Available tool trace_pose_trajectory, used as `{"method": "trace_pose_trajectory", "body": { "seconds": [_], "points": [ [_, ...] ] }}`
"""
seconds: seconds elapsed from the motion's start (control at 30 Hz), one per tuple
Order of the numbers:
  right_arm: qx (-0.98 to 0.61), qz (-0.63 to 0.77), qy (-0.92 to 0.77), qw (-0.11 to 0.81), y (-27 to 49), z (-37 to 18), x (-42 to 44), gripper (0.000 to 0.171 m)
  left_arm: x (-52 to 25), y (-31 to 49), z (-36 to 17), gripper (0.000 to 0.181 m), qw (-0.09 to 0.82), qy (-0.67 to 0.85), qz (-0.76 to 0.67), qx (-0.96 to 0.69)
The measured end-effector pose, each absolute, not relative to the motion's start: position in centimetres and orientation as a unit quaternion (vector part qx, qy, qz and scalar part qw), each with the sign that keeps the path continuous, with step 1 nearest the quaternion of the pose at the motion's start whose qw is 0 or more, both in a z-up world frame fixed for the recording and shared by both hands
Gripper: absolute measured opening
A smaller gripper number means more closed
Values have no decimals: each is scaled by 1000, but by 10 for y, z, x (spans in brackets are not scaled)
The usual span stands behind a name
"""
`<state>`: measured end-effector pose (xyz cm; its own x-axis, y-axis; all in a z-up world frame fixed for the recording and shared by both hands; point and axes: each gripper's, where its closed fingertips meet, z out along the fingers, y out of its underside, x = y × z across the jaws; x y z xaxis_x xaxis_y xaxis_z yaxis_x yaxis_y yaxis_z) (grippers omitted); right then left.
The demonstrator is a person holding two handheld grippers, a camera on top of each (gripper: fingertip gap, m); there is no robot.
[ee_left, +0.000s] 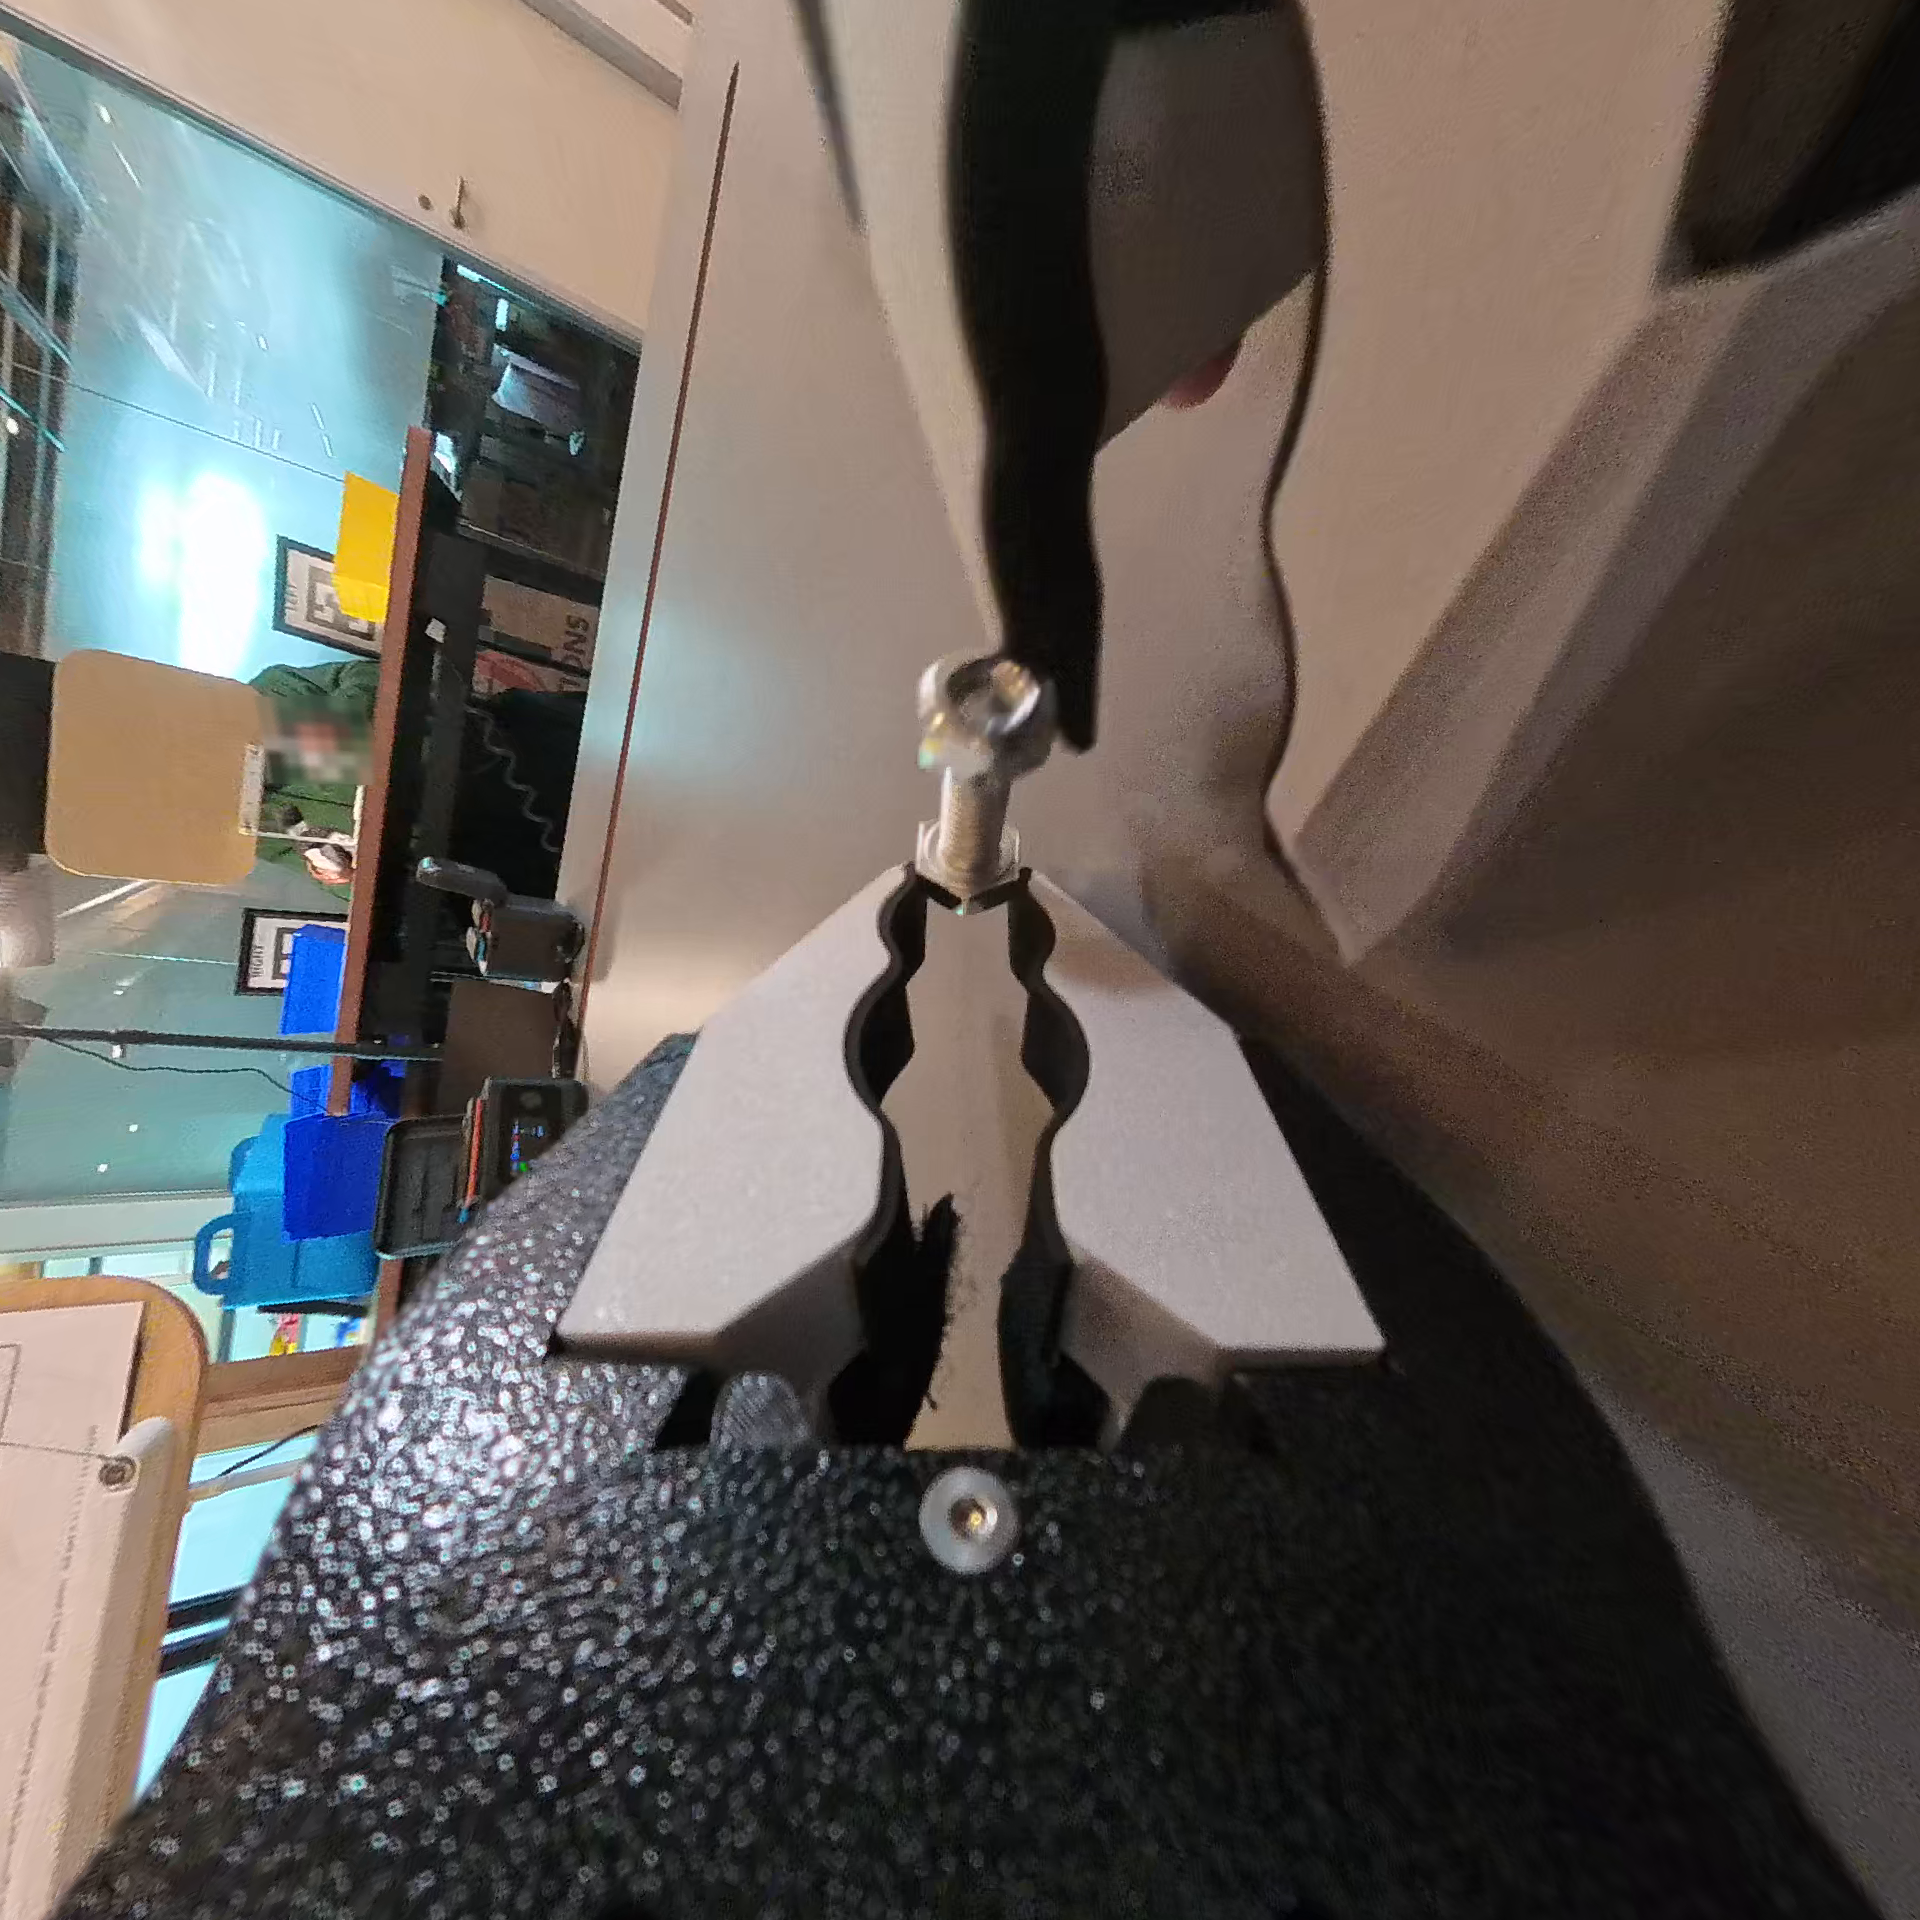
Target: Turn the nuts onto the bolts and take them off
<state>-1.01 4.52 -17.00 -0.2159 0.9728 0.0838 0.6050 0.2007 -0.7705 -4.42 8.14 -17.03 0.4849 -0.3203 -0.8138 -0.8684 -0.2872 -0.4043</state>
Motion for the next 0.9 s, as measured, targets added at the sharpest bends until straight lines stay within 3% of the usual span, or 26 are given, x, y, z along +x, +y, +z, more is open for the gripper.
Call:
{"method": "trace_pose_trajectory", "body": {
  "seconds": [0.13, 0.2, 0.37, 0.5, 0.7, 0.9],
  "points": [
    [-465, 276, -733, 412, 52, -150, -21, 43, -44, 81, -170, 15, 442, 401, 310, -740],
    [-506, 260, -724, 389, 62, -159, -17, 42, -44, 81, -170, 15, 442, 402, 312, -739],
    [-529, 278, -699, 392, 62, -154, -23, 17, -45, 81, -169, 15, 439, 404, 325, -734],
    [-472, 287, -737, 390, 61, -156, -18, 17, -39, 79, -165, 16, 460, 418, 330, -710],
    [-319, 349, -793, 383, 57, -148, 10, 17, -9, 70, -152, 38, 540, 414, 205, -704],
    [-239, 391, -804, 379, 38, -136, 24, 16, 16, 56, -154, 24, 554, 452, 112, -690]
  ]
}}
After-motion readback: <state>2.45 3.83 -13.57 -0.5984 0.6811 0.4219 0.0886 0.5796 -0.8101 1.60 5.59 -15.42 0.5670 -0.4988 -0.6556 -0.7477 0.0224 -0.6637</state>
